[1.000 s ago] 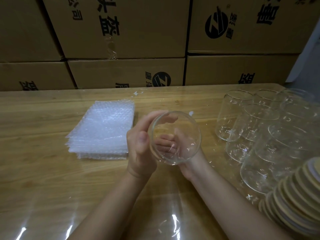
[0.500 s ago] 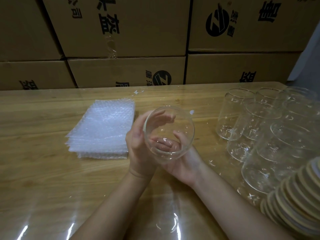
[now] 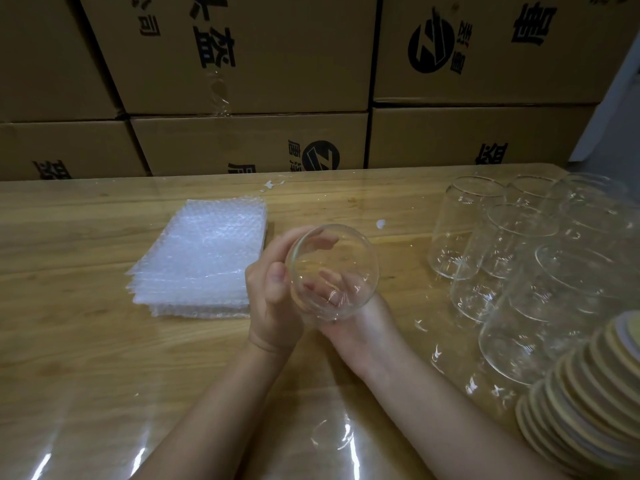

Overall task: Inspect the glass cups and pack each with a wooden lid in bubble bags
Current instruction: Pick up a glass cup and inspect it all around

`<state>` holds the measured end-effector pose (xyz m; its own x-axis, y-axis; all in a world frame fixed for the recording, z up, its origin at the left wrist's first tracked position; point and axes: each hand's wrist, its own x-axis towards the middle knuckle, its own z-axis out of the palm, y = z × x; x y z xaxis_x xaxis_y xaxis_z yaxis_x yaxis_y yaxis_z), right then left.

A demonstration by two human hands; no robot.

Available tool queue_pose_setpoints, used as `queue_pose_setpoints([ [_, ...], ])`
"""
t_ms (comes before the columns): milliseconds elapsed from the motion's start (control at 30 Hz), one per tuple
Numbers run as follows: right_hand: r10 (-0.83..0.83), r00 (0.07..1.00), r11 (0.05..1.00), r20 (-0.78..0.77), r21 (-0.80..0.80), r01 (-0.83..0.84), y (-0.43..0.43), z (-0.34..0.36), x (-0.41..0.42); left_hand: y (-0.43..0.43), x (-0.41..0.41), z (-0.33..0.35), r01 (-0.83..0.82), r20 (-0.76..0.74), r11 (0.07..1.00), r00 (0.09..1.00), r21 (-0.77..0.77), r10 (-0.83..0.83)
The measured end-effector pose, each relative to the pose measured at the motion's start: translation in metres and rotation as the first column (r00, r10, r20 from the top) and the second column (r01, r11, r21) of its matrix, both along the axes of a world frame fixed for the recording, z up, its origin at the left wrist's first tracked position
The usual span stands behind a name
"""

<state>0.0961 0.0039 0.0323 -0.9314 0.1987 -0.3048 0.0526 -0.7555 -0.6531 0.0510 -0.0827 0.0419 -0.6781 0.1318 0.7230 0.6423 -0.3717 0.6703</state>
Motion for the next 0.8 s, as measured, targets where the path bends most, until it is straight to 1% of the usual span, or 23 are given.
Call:
queue_pose_setpoints([
  [67, -0.08, 0.994, 0.997, -0.071, 0.002, 0.081, -0.002, -0.003, 0.0, 0.003, 0.003, -0.002, -0.008, 0.016, 1.0, 1.0, 0.006, 0.007],
  [133, -0.154, 0.982, 0.985, -0.113, 0.06, 0.161, -0.001, -0.008, -0.001, 0.008, 0.006, -0.005, -0.008, 0.043, 1.0, 0.999, 0.011, 0.008],
  [167, -0.184, 0.975, 0.976, -0.129, 0.092, 0.196, 0.0, -0.01, -0.001, 0.01, 0.007, -0.006, 0.001, 0.08, 1.0, 0.997, 0.016, -0.002],
  [233, -0.207, 0.964, 0.957, -0.169, 0.172, 0.235, 0.002, -0.013, 0.0, 0.012, 0.009, -0.005, 0.041, 0.176, 0.998, 0.983, 0.045, -0.048],
  [333, -0.2, 0.949, 0.904, -0.245, 0.326, 0.275, 0.003, -0.011, -0.001, 0.015, 0.012, -0.002, 0.028, 0.236, 0.998, 0.971, 0.049, -0.039],
  [400, -0.172, 0.916, 0.828, -0.363, 0.45, 0.334, 0.003, -0.012, 0.0, 0.016, 0.014, 0.002, 0.037, 0.293, 0.996, 0.954, 0.087, -0.061],
  [467, -0.068, 0.862, 0.708, -0.502, 0.585, 0.396, 0.004, -0.018, 0.001, 0.016, 0.012, 0.003, 0.011, 0.338, 0.992, 0.94, 0.123, -0.052],
  [500, -0.001, 0.843, 0.638, -0.538, 0.649, 0.415, 0.005, -0.022, 0.002, 0.015, 0.009, 0.003, -0.006, 0.367, 0.99, 0.929, 0.139, -0.046],
  [567, 0.099, 0.842, 0.501, -0.53, 0.758, 0.418, 0.008, -0.028, 0.002, 0.014, 0.005, 0.001, -0.015, 0.39, 0.99, 0.92, 0.139, -0.041],
  [633, 0.13, 0.86, 0.368, -0.493, 0.83, 0.42, 0.017, -0.035, -0.002, 0.014, 0.003, -0.001, -0.001, 0.342, 0.997, 0.94, 0.071, -0.023],
  [667, 0.14, 0.87, 0.319, -0.472, 0.854, 0.412, 0.022, -0.038, -0.004, 0.015, 0.003, -0.004, 0.007, 0.319, 0.999, 0.948, 0.035, -0.018],
  [733, 0.148, 0.892, 0.278, -0.427, 0.884, 0.377, 0.031, -0.043, -0.005, 0.016, 0.003, -0.009, 0.015, 0.292, 0.999, 0.956, -0.041, -0.003],
  [800, 0.126, 0.911, 0.273, -0.393, 0.897, 0.349, 0.035, -0.045, -0.005, 0.015, 0.0, -0.015, 0.008, 0.256, 0.99, 0.966, -0.138, 0.028],
])
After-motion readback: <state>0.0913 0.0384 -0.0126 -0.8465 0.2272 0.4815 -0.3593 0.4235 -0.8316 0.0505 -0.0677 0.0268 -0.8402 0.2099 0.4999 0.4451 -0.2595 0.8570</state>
